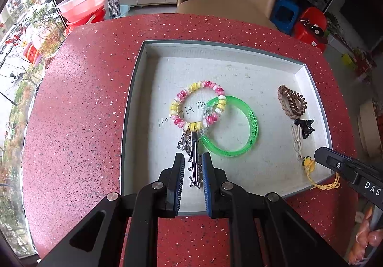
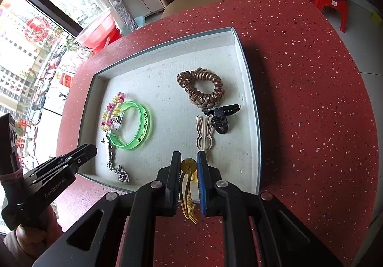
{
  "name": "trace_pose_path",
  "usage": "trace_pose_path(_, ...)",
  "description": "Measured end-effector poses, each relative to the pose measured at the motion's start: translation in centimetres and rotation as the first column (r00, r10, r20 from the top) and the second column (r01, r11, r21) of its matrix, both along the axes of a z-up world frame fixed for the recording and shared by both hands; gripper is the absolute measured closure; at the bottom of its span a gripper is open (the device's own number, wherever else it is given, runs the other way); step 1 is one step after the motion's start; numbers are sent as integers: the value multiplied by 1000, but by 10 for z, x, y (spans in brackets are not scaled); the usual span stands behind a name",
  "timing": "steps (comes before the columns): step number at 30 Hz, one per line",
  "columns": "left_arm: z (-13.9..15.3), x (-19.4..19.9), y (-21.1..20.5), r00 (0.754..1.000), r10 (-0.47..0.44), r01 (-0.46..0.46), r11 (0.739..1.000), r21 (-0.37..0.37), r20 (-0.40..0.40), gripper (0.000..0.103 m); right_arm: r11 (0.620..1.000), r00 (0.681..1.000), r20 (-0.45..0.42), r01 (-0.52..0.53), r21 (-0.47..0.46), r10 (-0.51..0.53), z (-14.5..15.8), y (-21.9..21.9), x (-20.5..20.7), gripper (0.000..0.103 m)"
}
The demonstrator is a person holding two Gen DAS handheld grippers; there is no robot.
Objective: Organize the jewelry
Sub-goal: 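Open the right tool to release the yellow bracelet while the left tool releases the pendant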
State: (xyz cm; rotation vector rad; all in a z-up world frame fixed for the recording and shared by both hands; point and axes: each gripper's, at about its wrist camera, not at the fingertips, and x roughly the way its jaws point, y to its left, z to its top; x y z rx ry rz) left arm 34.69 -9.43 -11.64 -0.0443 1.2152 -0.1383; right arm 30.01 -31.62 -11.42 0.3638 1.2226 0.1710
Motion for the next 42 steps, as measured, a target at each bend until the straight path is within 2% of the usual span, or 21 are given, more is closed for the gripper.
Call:
trace_pose_path(3, 0, 1, 1, 1000, 3, -3, 1000, -13, 4, 69, 1000, 1000, -6, 17, 24, -17, -2, -10, 3, 89)
trace_pose_path(10, -8, 2, 2, 1000, 10, -10, 1000, -20, -11, 69, 1000, 999, -35, 8, -4, -8, -18, -5, 14, 89)
trace_pose_path(18, -19, 4, -3, 1000, 14, -13, 1000, 24, -24, 69, 999, 998, -69, -1, -33, -2, -34, 7, 20, 88)
trace_pose_path(21, -23, 4, -6, 999, 12, -10, 999, 49, -31, 69, 1000, 997, -76, 6, -13, -7, -34, 5, 22, 88)
trace_pose_path(26, -25, 3, -5, 999, 24, -23, 999, 40, -35, 69, 999, 997, -72, 18, 37, -15, -29, -3, 28, 87)
trace_pose_path(27, -24, 2, -5, 999, 23, -21, 999, 42, -33, 69, 999, 997, -74, 12, 37, -9, -29, -2, 29, 84)
trace_pose_path(30, -24, 2, -6, 999, 18, -16, 999, 49, -27, 69, 999, 997, -81, -5, 36, 8, -29, 1, 34, 60)
trace_pose_path(35, -22, 2, -8, 1000, 15, -14, 999, 50, -21, 69, 999, 997, -78, -9, 32, 11, -27, 4, 34, 56)
trace_pose_path(42, -20, -2, -10, 1000, 3, -2, 998, 67, -11, 69, 1000, 999, -41, -16, -17, 15, -17, 9, 25, 34)
